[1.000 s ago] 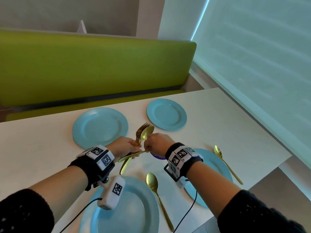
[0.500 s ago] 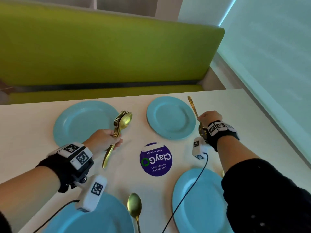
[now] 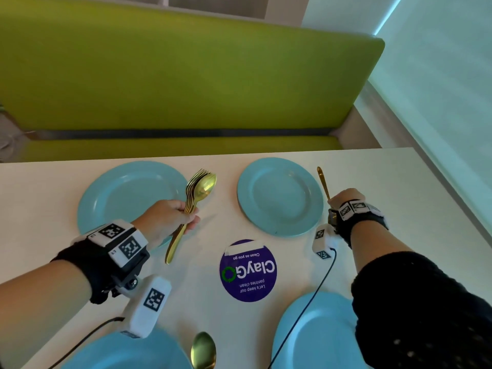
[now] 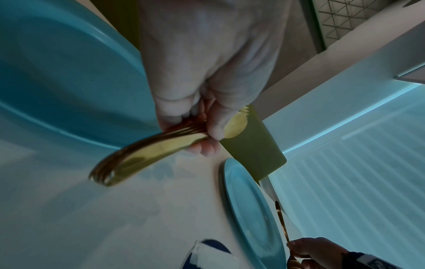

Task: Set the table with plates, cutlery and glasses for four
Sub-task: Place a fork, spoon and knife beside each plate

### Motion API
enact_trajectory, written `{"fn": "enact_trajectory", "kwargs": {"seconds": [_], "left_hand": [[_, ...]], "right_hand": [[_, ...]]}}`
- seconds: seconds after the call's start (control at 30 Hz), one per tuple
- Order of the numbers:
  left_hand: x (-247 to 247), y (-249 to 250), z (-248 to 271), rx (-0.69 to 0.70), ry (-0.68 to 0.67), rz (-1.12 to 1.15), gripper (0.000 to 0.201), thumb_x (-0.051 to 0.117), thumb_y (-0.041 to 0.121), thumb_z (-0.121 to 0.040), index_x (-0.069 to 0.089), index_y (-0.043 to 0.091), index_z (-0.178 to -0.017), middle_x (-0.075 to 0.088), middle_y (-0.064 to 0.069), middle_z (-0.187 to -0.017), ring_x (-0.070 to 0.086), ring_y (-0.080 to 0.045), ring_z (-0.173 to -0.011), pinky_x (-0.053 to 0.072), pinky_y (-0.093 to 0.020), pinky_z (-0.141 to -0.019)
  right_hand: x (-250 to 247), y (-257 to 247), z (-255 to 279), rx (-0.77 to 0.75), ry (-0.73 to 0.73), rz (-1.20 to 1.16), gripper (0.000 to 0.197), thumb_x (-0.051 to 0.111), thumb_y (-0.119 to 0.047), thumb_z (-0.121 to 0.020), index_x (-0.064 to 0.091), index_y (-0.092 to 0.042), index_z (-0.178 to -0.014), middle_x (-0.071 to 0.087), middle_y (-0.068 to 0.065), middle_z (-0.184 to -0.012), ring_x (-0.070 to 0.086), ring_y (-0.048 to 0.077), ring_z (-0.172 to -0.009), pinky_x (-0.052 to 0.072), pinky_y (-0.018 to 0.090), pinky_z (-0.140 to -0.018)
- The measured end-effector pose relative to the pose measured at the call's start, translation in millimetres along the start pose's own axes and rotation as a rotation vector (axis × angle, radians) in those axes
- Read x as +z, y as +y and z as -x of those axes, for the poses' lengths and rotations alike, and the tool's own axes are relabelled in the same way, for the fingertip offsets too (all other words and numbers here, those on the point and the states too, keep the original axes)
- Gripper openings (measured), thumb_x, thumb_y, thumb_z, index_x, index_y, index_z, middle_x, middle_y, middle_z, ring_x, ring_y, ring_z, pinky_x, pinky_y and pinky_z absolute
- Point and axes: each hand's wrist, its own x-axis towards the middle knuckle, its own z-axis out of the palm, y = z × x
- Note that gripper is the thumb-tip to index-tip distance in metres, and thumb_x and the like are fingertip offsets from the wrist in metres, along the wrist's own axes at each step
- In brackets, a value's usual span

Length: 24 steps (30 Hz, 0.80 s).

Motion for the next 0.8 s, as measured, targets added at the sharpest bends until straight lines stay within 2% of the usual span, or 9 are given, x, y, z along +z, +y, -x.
{"fn": "enact_trajectory", "kwargs": {"seconds": [0.17,0.27,0.43,0.53,0.57,0.63,0.7,0.77,0.8], "left_hand": [[1,-2,-3,-0.014,-0.003,-0.022,0.014,0.052,-0.002,-0.091,0.061,0.007,-0.084,0.064,-0.012,-0.080,0.057,-0.019,-0.071,0.048,-0.023,-0.069],[0,-3,-7,-0.024,0.003,-0.028,0.017,0.052,-0.002,-0.091,0.061,0.008,-0.081,0.064,-0.011,-0.078,0.058,-0.018,-0.071,0.048,-0.023,-0.069],[2,-4,-13,-0.039,0.014,-0.003,0.019,0.051,-0.005,-0.091,0.061,0.007,-0.080,0.064,-0.012,-0.076,0.056,-0.020,-0.071,0.047,-0.025,-0.072],[4,-3,-14,-0.039,0.011,-0.012,0.018,0.051,-0.005,-0.091,0.061,0.007,-0.080,0.063,-0.012,-0.075,0.055,-0.019,-0.069,0.047,-0.025,-0.069],[5,-3,-15,-0.039,0.010,-0.013,0.019,0.051,-0.005,-0.091,0.060,0.007,-0.081,0.063,-0.012,-0.074,0.056,-0.018,-0.068,0.047,-0.024,-0.068],[6,-3,-15,-0.038,0.002,-0.015,0.019,0.050,-0.005,-0.091,0.060,0.006,-0.081,0.062,-0.012,-0.074,0.055,-0.019,-0.069,0.047,-0.025,-0.068],[7,-3,-16,-0.039,-0.008,-0.017,0.019,0.050,-0.005,-0.091,0.060,0.005,-0.079,0.061,-0.013,-0.074,0.053,-0.022,-0.071,0.046,-0.027,-0.069],[7,-3,-17,-0.040,-0.018,-0.019,0.019,0.050,-0.004,-0.091,0.059,0.004,-0.077,0.060,-0.014,-0.073,0.052,-0.024,-0.075,0.045,-0.027,-0.071],[8,-3,-17,-0.040,-0.020,-0.019,0.019,0.050,-0.004,-0.091,0.059,0.004,-0.077,0.059,-0.014,-0.073,0.051,-0.024,-0.076,0.046,-0.028,-0.071]], "right_hand": [[11,-2,-8,-0.001,0.004,-0.038,0.028,0.071,-0.019,-0.077,0.068,-0.016,-0.105,0.062,0.005,-0.099,0.066,0.027,-0.095,0.054,0.031,-0.085],[9,-4,-4,0.009,-0.044,-0.018,0.011,0.072,-0.015,-0.072,0.062,-0.012,-0.077,0.060,0.002,-0.075,0.061,0.022,-0.066,0.051,0.025,-0.066],[10,-8,-10,0.010,-0.073,-0.019,0.021,0.068,-0.012,-0.078,0.053,-0.012,-0.062,0.066,0.006,-0.086,0.067,0.024,-0.083,0.058,0.028,-0.077],[11,-7,-22,-0.081,-0.030,0.058,0.036,0.061,-0.012,-0.085,0.039,-0.019,-0.058,0.057,0.008,-0.092,0.058,0.024,-0.084,0.053,0.024,-0.064],[11,-7,-23,-0.079,-0.015,0.052,0.038,0.060,-0.011,-0.086,0.037,-0.020,-0.057,0.057,0.008,-0.093,0.058,0.025,-0.086,0.053,0.024,-0.064],[11,-7,-23,0.026,0.006,-0.123,0.038,0.059,-0.009,-0.086,0.039,-0.015,-0.054,0.065,0.009,-0.094,0.066,0.025,-0.091,0.056,0.028,-0.079],[13,-8,-23,0.081,0.032,-0.213,0.037,0.058,-0.008,-0.087,0.042,-0.011,-0.054,0.068,0.010,-0.093,0.067,0.025,-0.089,0.056,0.028,-0.082],[13,-8,-26,0.089,0.048,-0.256,0.035,0.058,-0.008,-0.086,0.046,-0.008,-0.054,0.066,0.010,-0.078,0.063,0.024,-0.072,0.053,0.024,-0.063],[14,-8,-30,0.107,0.058,-0.296,0.033,0.059,-0.008,-0.085,0.048,-0.007,-0.054,0.061,0.009,-0.067,0.057,0.022,-0.060,0.046,0.022,-0.051]]}}
